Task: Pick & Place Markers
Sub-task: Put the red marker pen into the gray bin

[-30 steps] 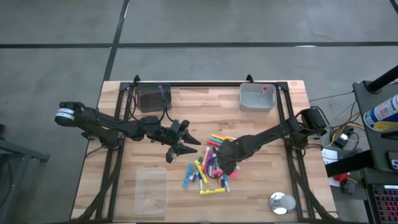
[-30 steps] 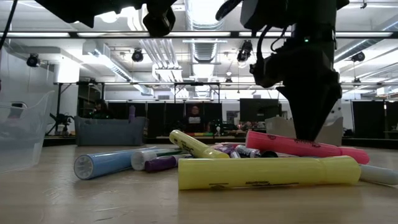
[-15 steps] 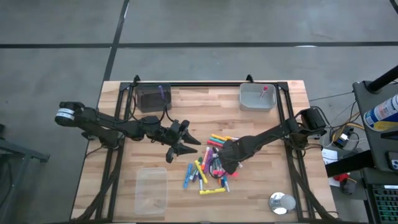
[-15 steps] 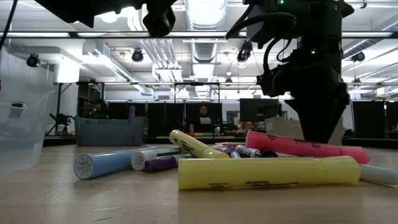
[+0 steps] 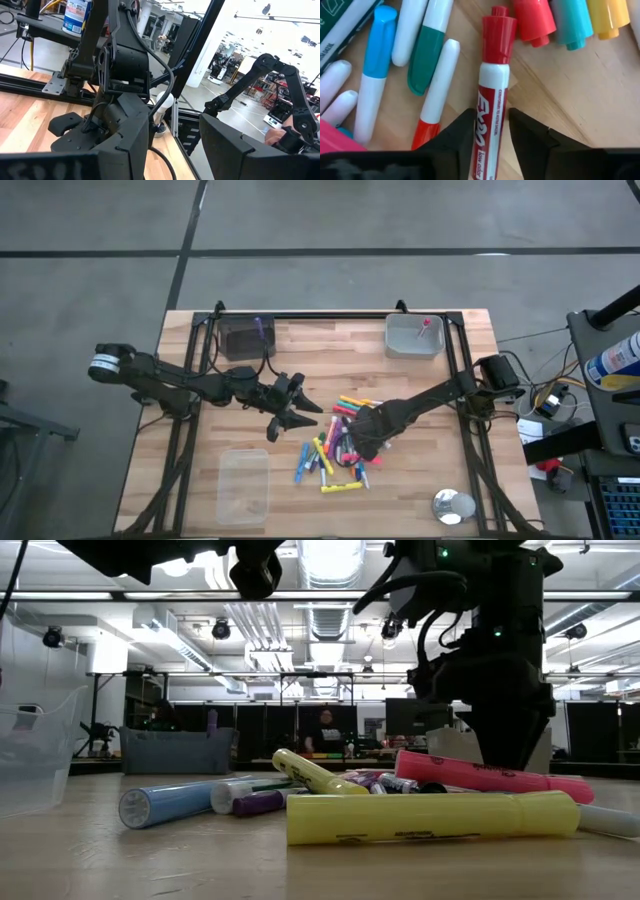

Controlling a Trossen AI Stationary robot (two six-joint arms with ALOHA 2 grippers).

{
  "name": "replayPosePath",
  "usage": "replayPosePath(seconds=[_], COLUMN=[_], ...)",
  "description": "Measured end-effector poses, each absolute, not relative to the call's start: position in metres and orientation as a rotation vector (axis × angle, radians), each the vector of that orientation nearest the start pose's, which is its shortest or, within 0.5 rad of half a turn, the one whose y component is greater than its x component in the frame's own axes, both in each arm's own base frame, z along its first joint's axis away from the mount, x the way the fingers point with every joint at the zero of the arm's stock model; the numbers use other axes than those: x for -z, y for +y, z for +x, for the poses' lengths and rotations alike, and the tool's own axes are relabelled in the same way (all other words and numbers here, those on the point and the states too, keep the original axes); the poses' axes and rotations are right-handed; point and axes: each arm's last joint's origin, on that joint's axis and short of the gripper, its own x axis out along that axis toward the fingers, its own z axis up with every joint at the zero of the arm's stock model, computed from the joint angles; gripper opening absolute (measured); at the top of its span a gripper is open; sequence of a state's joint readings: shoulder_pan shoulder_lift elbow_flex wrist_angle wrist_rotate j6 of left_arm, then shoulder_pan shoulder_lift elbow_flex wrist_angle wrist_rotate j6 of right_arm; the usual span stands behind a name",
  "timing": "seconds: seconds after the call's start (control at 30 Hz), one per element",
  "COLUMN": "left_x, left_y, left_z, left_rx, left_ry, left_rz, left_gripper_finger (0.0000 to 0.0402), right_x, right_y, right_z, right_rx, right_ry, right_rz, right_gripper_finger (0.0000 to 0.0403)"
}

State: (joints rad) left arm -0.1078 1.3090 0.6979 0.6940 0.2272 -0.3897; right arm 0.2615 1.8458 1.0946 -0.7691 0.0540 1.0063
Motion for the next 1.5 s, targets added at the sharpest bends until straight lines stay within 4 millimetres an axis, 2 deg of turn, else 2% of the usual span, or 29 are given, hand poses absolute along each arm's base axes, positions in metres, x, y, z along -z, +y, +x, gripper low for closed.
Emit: replayPosePath(seconds=[0.17, 0.3, 0.57, 1.17, 1.5], left_x=[-0.275, -0.275, -0.275, -0.274, -0.273], left_y=[-0.037, -0.037, -0.037, -0.036, -0.036], left_z=[0.280, 0.280, 0.280, 0.280, 0.280], left_rx=[0.346, 0.346, 0.346, 0.323, 0.315], left_ry=[-0.016, -0.017, -0.022, -0.014, -0.010], left_rz=[-0.377, -0.370, -0.358, -0.334, -0.320], left_gripper_finger=[0.0170, 0.0170, 0.0170, 0.0170, 0.0170], right_x=[-0.144, -0.158, -0.183, -0.286, -0.339], right_y=[0.081, 0.080, 0.081, 0.074, 0.073], right_z=[0.308, 0.312, 0.319, 0.320, 0.302], right_rx=[0.585, 0.560, 0.539, 0.528, 0.538], right_ry=[1.384, 1.327, 1.224, 0.769, 0.528], right_rz=[0.570, 0.563, 0.540, 0.378, 0.281], right_gripper_finger=[0.0076, 0.0055, 0.0064, 0.0065, 0.0065])
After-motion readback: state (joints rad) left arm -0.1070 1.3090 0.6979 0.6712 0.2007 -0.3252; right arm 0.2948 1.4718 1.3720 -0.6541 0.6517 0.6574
